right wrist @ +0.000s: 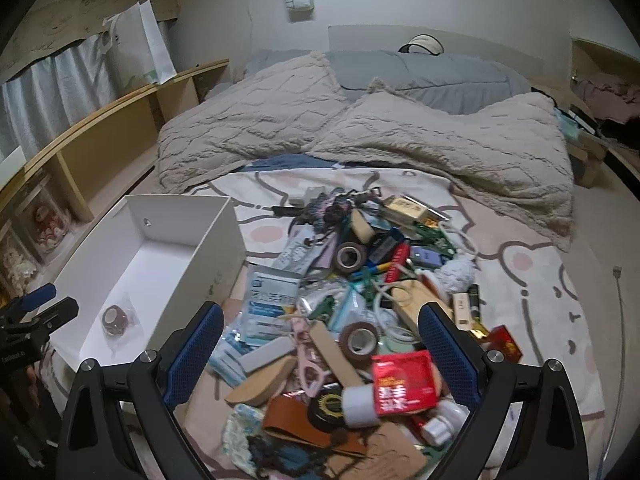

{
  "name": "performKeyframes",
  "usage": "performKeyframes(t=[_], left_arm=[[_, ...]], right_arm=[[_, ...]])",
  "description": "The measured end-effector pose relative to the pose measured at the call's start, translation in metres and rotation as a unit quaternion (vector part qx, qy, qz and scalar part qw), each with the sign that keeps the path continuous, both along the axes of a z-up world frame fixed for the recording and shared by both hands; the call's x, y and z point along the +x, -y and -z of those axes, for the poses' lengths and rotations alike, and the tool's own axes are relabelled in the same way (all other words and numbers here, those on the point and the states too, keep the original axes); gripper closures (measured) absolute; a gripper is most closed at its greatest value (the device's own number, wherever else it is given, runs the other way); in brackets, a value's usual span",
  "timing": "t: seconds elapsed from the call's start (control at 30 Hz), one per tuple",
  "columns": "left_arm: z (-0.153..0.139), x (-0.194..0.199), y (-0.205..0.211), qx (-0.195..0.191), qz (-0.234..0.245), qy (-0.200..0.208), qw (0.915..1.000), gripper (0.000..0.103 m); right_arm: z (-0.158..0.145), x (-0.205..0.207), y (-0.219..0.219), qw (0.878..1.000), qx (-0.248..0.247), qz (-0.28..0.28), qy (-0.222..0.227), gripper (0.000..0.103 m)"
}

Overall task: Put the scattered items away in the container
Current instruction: 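Withdraw both tools from the box back over the pile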

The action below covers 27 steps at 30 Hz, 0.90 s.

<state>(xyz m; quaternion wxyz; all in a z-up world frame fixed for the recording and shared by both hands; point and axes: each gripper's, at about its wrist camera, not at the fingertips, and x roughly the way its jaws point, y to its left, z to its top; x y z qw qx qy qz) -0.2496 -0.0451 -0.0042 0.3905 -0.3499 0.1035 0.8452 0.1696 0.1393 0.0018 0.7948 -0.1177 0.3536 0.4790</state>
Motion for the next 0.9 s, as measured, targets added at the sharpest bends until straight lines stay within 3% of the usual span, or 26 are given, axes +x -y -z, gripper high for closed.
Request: performKeyframes(t=[0.43,0.9], left_arm=[[-0.002,0.022,-0.016,-0.002,0.033,-0.008,0.9994,0.000],[0.004,0.060,-0.046,-0.022,0.093,-0.021,0.9952,0.000]], right_arm=[[-0.001,0.019,0.041,1.000,-0.009,0.022,0.014,0.004],[0.018,0.055,0.085,0.997,-0.040,0.064,0.012,0.000]])
